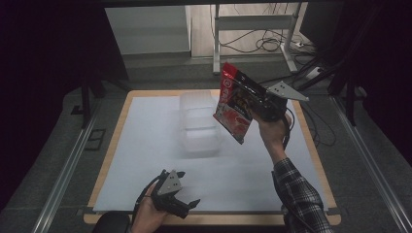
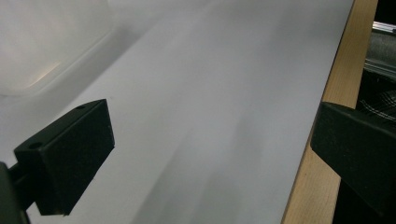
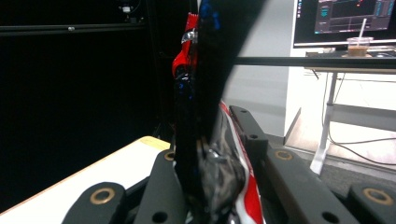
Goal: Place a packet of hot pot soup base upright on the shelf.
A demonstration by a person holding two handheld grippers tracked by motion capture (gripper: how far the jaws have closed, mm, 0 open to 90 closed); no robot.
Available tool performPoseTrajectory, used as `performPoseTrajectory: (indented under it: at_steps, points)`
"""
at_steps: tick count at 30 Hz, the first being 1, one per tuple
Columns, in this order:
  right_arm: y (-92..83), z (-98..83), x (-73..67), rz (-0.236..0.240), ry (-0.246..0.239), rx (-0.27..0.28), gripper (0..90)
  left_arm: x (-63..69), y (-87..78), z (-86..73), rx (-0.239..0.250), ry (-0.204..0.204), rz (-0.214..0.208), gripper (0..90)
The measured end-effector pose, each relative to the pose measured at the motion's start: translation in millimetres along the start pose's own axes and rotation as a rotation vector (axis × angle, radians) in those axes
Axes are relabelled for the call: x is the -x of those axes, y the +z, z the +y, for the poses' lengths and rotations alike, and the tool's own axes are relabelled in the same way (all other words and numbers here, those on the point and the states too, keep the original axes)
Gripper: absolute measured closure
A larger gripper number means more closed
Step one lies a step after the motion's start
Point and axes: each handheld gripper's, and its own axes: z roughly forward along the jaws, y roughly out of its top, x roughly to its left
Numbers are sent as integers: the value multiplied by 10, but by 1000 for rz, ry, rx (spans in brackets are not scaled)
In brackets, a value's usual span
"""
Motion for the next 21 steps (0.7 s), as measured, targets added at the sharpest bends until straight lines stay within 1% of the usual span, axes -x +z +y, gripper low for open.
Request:
performPoseTrajectory:
  at_steps: [11, 12, 13, 17, 18, 21]
  points:
    - [324, -39, -87, 47, 4, 4, 770, 3, 6, -3, -7, 2, -6, 0]
    - [381, -56, -102, 55, 6, 7, 770, 2, 7, -4, -8, 3, -8, 0]
    - [381, -56, -102, 55, 6, 7, 770, 2, 9, -5, -10, 4, -9, 0]
    - [519, -110, -150, 78, 11, 10, 770, 5, 16, -7, -17, 8, -15, 0]
    - [519, -110, -150, 78, 11, 10, 770, 5, 16, -7, -17, 8, -15, 0]
    - [598, -144, -191, 89, 6, 8, 770, 5, 20, -9, -19, 7, -19, 0]
